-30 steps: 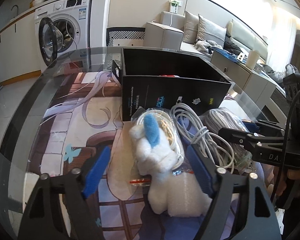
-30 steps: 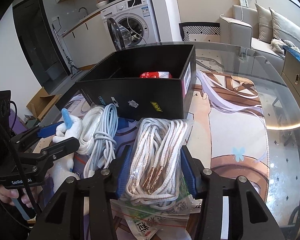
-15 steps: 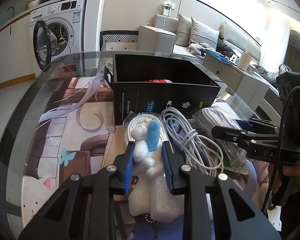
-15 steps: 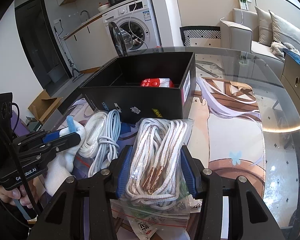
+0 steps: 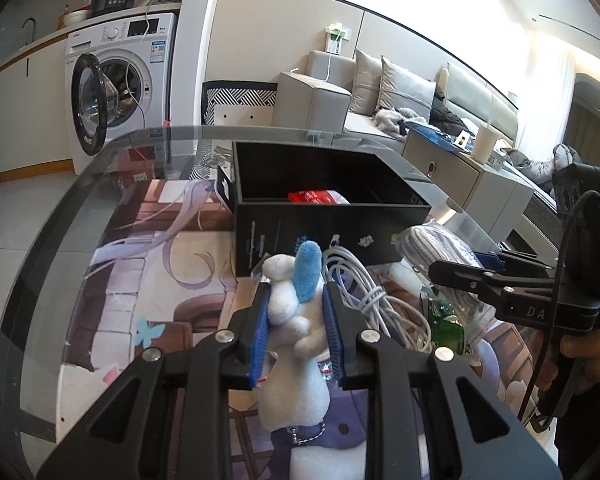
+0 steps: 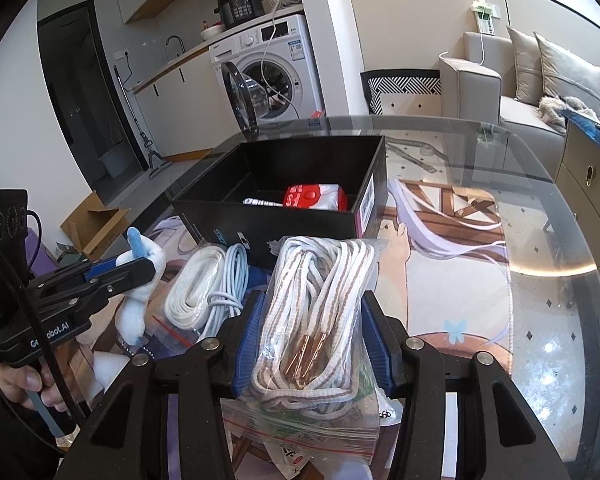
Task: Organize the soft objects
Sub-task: 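Carry the bunny and the cord bag over the black box and lower them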
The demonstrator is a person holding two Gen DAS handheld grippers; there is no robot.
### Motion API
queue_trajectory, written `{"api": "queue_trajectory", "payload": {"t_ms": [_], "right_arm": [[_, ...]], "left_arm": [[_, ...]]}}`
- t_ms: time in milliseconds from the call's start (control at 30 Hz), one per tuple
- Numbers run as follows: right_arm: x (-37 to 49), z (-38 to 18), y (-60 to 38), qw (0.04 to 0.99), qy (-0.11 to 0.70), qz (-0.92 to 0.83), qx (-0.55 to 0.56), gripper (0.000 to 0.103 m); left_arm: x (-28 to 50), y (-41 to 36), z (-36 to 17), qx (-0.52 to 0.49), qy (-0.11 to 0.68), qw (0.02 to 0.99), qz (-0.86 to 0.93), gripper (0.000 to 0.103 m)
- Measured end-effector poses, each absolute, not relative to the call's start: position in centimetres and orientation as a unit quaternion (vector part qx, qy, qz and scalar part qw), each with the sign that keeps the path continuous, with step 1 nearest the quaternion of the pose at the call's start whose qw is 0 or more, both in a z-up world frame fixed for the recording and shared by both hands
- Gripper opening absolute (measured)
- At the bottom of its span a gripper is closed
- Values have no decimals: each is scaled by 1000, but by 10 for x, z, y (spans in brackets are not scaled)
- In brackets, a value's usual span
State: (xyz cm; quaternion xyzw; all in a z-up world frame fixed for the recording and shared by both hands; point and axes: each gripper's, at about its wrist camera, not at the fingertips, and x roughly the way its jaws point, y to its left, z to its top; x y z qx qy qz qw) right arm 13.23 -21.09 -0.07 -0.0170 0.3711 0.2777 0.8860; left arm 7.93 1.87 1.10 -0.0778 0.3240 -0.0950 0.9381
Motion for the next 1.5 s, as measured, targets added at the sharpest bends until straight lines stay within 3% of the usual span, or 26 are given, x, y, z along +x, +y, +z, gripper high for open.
{"api": "queue_trajectory", "payload": {"t_ms": [700, 1500], "right_arm": [[130, 50, -208, 904, 313, 292, -16, 48], [192, 62, -175, 897, 321, 302, -30, 48]], "left_arm": [[110, 19, 46, -62, 292, 950, -97, 24], [166, 13, 56, -48, 294, 950, -92, 24]]}}
